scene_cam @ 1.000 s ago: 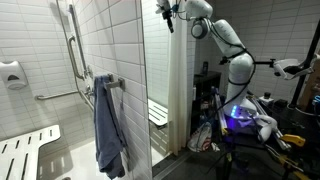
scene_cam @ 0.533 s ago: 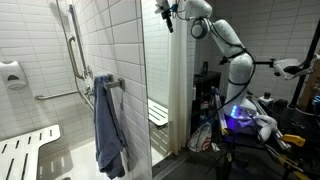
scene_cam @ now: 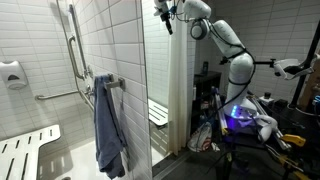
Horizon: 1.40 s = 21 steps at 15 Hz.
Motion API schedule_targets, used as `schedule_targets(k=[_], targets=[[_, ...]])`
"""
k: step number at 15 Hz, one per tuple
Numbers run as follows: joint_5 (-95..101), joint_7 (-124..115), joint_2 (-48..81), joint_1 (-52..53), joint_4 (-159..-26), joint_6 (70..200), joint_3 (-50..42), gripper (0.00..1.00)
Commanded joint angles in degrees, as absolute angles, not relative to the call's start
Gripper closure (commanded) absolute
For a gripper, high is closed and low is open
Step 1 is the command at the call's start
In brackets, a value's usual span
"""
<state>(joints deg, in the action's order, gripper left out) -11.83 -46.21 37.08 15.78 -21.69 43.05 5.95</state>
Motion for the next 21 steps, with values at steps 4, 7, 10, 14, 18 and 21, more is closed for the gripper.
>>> schedule_targets(k=[4, 7, 10, 14, 18, 21], targets=[[-9.08, -37.97, 42.16, 14.69, -19.83, 41.49, 4.76, 0.00], [-9.02, -36.96, 42.35, 14.55, -20.09, 40.55, 4.63, 0.00], [-10.46, -37.93, 42.90, 13.58, -20.63, 38.89, 4.93, 0.00], [-11.96, -38.36, 44.75, 11.65, -20.53, 37.70, 5.08, 0.00], [-13.19, -37.55, 47.44, 9.91, -19.82, 38.65, 5.19, 0.00], [-12.02, -38.00, 48.62, 10.39, -19.26, 46.45, 4.38, 0.00]])
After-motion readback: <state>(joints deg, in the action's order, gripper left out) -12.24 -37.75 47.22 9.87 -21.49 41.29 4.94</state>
